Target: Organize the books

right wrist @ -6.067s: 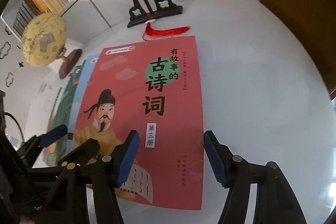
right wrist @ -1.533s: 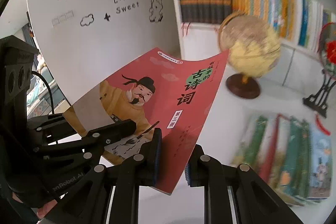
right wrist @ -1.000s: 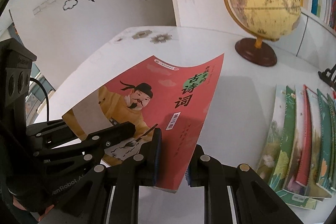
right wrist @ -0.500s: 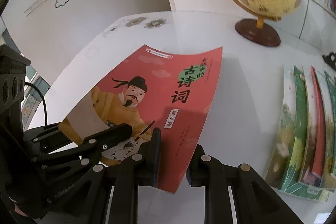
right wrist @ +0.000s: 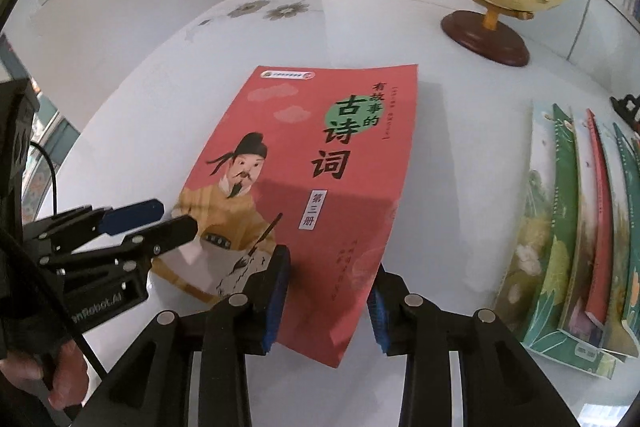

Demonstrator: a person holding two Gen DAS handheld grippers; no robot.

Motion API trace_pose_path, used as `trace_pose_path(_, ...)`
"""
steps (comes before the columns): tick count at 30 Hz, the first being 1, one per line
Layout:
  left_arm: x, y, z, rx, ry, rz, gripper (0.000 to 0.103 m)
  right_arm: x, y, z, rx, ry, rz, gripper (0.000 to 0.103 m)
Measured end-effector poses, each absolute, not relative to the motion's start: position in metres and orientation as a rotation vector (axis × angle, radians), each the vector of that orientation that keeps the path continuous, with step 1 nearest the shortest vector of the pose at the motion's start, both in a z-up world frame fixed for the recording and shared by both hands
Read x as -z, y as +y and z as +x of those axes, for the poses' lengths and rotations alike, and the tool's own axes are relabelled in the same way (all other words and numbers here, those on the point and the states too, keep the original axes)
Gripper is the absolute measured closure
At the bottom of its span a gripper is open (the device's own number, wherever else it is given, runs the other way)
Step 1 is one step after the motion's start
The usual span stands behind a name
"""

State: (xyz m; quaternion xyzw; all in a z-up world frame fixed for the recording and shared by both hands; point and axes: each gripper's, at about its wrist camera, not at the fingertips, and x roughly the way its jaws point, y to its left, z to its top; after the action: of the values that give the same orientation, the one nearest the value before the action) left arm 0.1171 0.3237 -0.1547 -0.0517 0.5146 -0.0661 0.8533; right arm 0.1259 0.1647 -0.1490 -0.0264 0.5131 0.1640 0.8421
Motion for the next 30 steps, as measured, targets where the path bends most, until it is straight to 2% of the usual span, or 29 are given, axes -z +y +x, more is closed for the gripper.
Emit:
trace_pose_path(2, 0.148, 0.325, 0.112, 0.119, 1.074, -0.103, 0.062, 0.151, 0.166, 0.123, -0.316, 1.084, -0.099, 0.065)
trace_pose_path(6, 0.128, 0.326, 0.102, 0.087, 1.045, -0.094, 0.062, 0.144, 0.151, 0.120, -0.213, 1.084, -0.119, 0.064)
trace_pose_path(15, 0.054, 0.301, 0.074, 0.104, 0.926, -0.123, 0.062, 0.079, 0.090, 0.072, -0.229, 0.942, -0.028, 0.064)
trace_pose_path(23, 0.006, 0.223, 0.057, 0.213, 0.845, -0.111, 0.062, 0.033, 0.007, 0.038, -0.171, 0.882, 0.080, 0.064)
trace_pose_path(30, -0.023, 0.120, 0.050, 0.387, 0.804, -0.092, 0.062, -0.011, -0.091, 0.005, -0.080, 0.808, 0.119, 0.063)
